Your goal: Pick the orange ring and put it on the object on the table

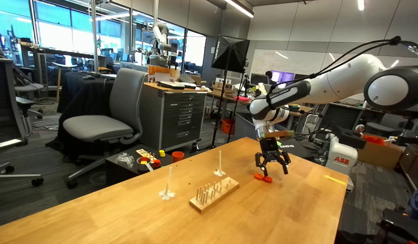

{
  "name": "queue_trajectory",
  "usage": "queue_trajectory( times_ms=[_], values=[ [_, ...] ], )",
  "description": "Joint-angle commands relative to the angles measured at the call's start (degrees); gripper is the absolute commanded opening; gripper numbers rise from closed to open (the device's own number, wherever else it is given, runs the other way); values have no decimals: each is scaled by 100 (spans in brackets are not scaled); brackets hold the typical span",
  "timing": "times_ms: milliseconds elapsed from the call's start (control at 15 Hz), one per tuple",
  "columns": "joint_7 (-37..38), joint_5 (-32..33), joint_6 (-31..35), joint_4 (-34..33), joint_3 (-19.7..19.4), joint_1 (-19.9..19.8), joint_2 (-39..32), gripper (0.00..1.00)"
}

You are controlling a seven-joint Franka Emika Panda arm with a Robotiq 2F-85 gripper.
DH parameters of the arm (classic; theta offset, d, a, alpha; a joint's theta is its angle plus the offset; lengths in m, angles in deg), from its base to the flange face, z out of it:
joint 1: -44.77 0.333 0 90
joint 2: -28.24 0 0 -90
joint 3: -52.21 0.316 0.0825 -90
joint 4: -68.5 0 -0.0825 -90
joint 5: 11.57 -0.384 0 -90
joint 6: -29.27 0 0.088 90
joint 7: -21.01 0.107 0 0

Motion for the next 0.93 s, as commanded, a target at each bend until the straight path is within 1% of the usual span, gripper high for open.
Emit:
queue_trajectory(
  times_ms=[0,200,400,600,867],
  values=[
    [-187,-27,-60,-186,46,-98,-104,100],
    [-221,-44,-162,-333,23,-128,-192,100],
    [-334,-15,-13,-92,54,-96,13,100],
    [-392,-3,13,-44,61,-52,61,100],
    [-451,-27,-125,-197,63,-107,-27,100]
  ],
)
